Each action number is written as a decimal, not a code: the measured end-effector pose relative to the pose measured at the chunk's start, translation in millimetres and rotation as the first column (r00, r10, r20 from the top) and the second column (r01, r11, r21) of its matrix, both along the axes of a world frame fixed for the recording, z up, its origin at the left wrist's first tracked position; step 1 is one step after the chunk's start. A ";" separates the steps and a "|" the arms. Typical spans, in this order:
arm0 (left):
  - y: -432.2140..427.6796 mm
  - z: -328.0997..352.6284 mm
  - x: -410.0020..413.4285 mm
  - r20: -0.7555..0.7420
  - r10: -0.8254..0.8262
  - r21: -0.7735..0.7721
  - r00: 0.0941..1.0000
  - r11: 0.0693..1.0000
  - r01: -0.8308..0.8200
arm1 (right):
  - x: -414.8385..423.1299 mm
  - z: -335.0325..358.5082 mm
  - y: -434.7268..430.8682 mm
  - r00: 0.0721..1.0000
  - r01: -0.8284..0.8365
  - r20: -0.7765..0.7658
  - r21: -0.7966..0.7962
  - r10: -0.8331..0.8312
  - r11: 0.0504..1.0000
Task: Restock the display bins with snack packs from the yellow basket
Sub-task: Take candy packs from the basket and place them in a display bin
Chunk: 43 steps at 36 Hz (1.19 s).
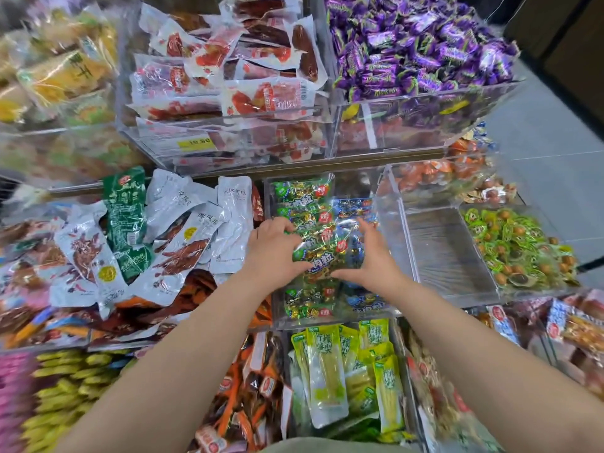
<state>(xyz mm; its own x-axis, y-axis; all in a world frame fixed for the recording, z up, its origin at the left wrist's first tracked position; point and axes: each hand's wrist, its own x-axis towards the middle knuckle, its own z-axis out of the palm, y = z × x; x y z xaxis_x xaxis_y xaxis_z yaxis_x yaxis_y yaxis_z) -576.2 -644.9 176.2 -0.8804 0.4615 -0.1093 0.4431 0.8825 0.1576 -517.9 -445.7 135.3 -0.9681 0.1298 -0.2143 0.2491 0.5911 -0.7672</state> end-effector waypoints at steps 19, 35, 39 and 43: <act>34.1 -8.1 -14.8 0.053 -0.036 -0.429 0.998 0.902 0.055 | -54.5 10.1 22.2 0.976 0.130 0.206 -0.319 -0.065 0.939; 25.0 -5.6 -33.6 -0.033 -0.095 -0.287 0.995 0.954 0.082 | -114.2 30.5 -14.6 0.958 0.164 0.261 -0.162 -0.118 0.973; 25.5 -8.9 -38.3 0.086 -0.119 -0.325 0.989 0.935 0.140 | -108.6 23.8 -11.6 0.915 0.194 0.382 -0.142 -0.127 0.971; 25.1 -5.3 -37.0 0.131 -0.066 -0.367 0.989 0.924 0.111 | -108.7 22.8 -5.6 0.907 0.306 0.391 -0.364 -0.154 0.880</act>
